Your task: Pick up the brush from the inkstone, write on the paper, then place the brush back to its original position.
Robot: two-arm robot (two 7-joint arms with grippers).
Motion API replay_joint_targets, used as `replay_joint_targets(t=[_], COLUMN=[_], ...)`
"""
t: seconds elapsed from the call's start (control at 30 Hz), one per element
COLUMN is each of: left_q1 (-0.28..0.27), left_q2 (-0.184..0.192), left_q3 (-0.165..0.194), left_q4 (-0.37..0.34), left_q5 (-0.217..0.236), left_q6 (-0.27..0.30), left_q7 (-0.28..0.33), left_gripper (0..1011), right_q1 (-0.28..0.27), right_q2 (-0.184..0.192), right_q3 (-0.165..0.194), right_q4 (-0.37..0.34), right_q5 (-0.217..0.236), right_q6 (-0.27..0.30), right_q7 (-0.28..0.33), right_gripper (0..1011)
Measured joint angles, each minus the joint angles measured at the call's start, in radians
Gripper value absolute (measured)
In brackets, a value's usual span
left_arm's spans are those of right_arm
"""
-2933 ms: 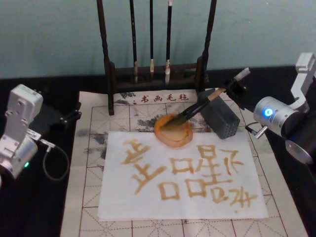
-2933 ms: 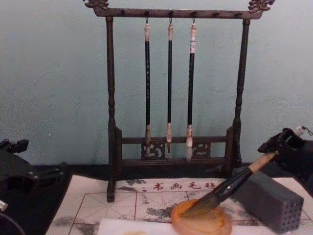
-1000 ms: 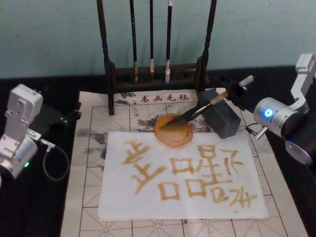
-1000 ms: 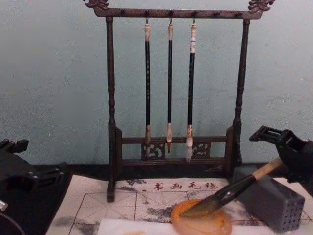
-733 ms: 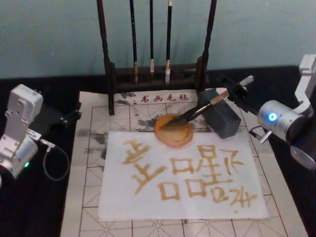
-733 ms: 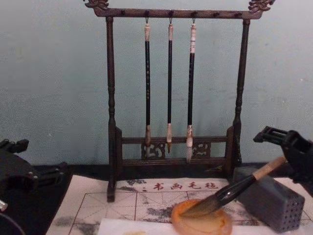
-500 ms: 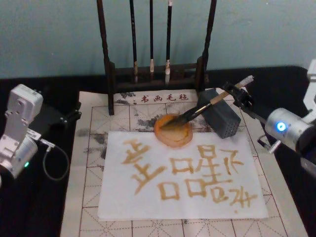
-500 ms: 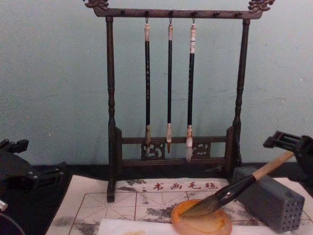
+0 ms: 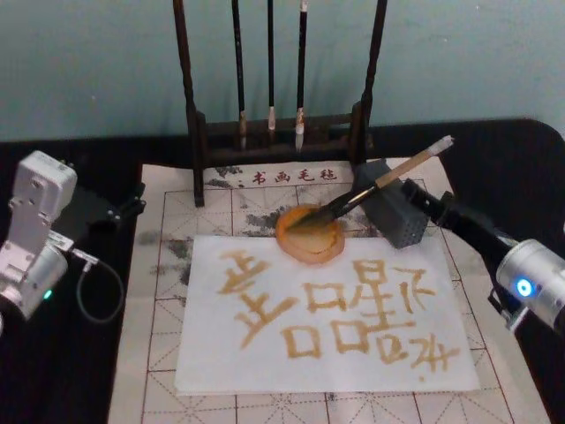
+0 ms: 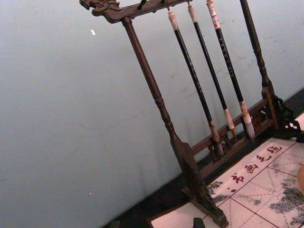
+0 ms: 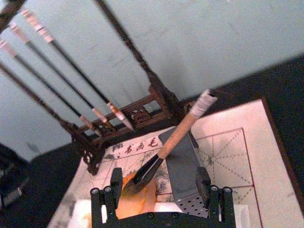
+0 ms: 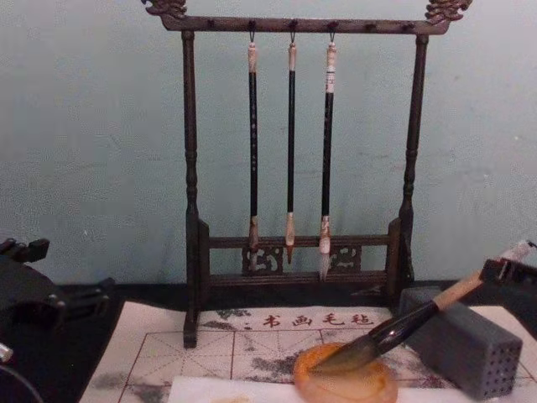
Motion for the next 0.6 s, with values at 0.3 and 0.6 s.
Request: replay_joint_targets(t=[0.3,0.6], left_q1=[0.000,0.000], left_q2=[0.000,0.000], left_q3=[0.000,0.000], left_q4=[0.000,0.000], left_q5=[0.000,0.000], left_q6=[0.000,0.000], left_q7=[0.000,0.000], left_gripper=[1001,1001], right_q1=[-0.036,-0.040], right_q2=[0.049,0.067], right_q3=[-0.055,-0.108], right_q4=[-0.032,-0.012], right_q5=[-0.218,-0.423], right_q6=[-0.118,-0.198], right_q7=[0.043,0.039], right_gripper=[1000,1000])
